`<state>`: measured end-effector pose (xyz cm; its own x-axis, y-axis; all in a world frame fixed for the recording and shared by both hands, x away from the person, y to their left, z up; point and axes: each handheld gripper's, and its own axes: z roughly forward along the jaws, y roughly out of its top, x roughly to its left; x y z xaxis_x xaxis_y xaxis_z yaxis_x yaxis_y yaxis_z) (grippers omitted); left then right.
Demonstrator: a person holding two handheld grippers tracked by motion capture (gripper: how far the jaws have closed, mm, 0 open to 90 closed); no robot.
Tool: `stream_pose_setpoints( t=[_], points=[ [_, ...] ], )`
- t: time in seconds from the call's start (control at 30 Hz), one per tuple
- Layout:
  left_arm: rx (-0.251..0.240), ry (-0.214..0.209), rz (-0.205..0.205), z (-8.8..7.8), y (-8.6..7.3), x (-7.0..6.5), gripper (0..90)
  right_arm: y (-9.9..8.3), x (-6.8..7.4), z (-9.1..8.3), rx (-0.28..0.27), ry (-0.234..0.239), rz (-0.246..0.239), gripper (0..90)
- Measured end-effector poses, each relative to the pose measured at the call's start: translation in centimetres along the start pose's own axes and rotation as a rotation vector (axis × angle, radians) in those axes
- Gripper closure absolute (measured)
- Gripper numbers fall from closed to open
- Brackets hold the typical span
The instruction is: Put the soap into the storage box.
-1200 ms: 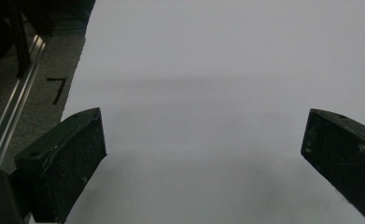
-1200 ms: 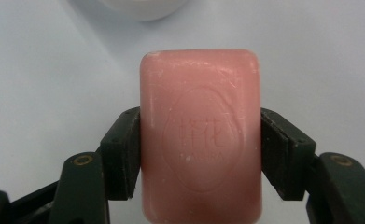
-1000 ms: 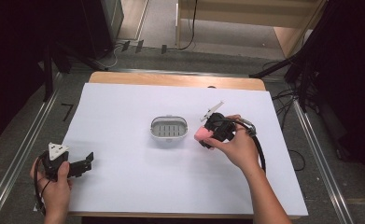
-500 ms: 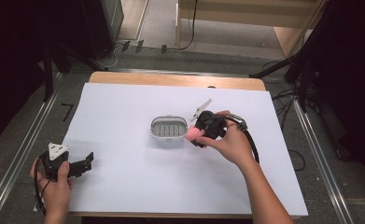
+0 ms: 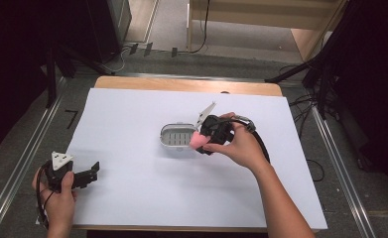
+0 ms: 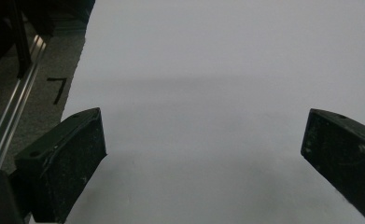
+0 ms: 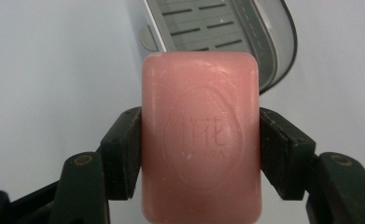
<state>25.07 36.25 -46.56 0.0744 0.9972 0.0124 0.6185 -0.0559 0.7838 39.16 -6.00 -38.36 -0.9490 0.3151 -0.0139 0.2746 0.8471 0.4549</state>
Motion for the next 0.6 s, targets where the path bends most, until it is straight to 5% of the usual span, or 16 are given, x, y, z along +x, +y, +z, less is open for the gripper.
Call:
stream_pose_setpoints(
  t=[0.2, 0.6],
  points=[
    [0.001, -0.001, 0.000, 0.0, 0.0, 0.0, 0.1, 1.0, 0.3, 0.4, -0.010, 0.038, -0.059, 38.7],
    [0.001, -0.004, 0.003, 0.0, 0.0, 0.0, 0.1, 2.5, 0.1, 1.3, -0.012, 0.049, -0.096, 38.7]
  ],
)
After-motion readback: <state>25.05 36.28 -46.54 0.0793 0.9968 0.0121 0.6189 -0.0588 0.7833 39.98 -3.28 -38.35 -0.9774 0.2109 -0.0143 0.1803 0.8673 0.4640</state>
